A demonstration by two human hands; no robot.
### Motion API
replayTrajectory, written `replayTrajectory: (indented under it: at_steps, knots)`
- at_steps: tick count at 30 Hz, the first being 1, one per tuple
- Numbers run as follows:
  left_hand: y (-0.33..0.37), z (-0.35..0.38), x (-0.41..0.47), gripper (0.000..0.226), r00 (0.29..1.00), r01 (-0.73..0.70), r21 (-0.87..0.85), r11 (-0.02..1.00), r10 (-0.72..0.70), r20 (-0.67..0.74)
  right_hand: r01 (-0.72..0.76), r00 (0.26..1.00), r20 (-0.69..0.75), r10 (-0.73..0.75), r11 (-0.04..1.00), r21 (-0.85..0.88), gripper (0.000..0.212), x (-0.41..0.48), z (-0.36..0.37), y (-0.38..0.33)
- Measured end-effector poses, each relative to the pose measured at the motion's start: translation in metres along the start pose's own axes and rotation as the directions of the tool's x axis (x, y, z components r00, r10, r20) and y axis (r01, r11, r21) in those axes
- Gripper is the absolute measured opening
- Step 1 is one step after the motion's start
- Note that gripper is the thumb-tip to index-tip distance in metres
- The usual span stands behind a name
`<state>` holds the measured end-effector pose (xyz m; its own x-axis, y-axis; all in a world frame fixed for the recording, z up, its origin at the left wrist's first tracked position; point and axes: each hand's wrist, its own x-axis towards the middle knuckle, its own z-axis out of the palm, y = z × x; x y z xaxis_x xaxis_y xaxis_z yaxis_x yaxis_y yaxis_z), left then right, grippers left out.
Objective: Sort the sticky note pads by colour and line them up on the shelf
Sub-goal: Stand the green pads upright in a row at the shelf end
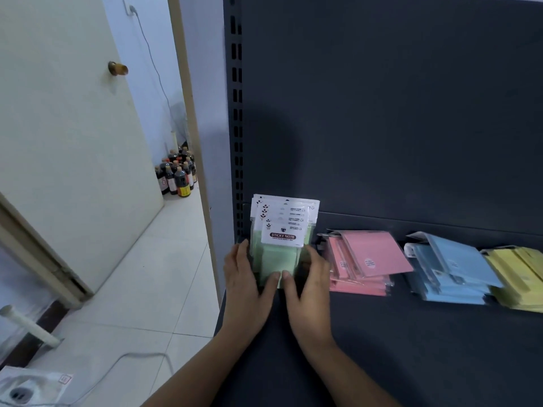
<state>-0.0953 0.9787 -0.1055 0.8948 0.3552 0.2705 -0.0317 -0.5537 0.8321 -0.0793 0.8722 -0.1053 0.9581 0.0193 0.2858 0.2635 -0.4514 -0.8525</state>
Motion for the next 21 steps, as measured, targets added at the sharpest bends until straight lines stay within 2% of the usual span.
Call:
replayTrajectory:
  at_steps: [3,8,16,20,21]
  knots:
    - [-0.001,0.003,0.001,0.068,0.996,-0.063,0.046,0.997,0.060,0.066,-0.029,0.998,0.058,0.030,1.000,-0.012,0.060,0.002,0.003,0.000]
    - [-0.003,0.002,0.001,0.061,0.996,-0.078,0.011,0.997,0.077,0.054,-0.034,0.985,0.167,0.043,0.998,-0.058,0.063,0.004,0.007,0.000]
    - [-0.005,0.001,0.004,0.061,0.996,-0.076,-0.037,0.996,0.078,0.042,-0.037,0.990,0.134,0.049,0.995,-0.095,0.066,0.003,0.009,-0.004]
    - [0.000,-0.004,0.000,0.065,0.996,-0.088,-0.044,0.995,0.087,-0.030,-0.029,0.996,0.079,0.035,0.997,-0.073,0.069,-0.004,0.005,-0.009]
    - [0.003,-0.006,-0.002,0.060,0.990,-0.126,-0.016,0.992,0.125,-0.062,-0.012,0.997,0.071,0.016,0.999,-0.045,0.067,-0.006,0.002,-0.012]
